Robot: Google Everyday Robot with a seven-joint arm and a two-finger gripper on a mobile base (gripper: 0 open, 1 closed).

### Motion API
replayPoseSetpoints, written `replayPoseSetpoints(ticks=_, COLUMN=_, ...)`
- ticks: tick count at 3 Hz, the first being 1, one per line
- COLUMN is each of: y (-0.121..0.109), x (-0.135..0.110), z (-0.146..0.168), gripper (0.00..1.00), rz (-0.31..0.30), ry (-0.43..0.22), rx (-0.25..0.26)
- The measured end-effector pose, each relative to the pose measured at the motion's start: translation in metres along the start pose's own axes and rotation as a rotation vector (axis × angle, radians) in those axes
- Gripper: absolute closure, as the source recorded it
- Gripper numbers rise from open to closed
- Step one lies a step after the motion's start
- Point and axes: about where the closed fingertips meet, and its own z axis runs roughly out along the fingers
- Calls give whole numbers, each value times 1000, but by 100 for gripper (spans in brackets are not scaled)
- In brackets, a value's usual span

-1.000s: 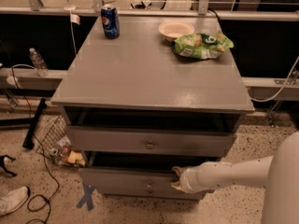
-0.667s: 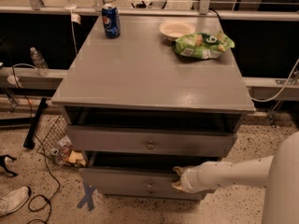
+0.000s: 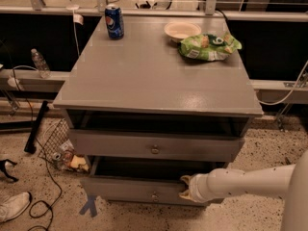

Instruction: Open middle drawer

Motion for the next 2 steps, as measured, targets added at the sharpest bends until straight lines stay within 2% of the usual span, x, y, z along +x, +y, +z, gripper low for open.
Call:
replayPoseSetpoints(ticks=1, y=0, x=2, z=-5, gripper=100, rz=12, ry=1, rx=11)
replayPoseSetpoints(ticks=2, y=11, x=3, z=-9, gripper=100, rz=26, ry=1, rx=13)
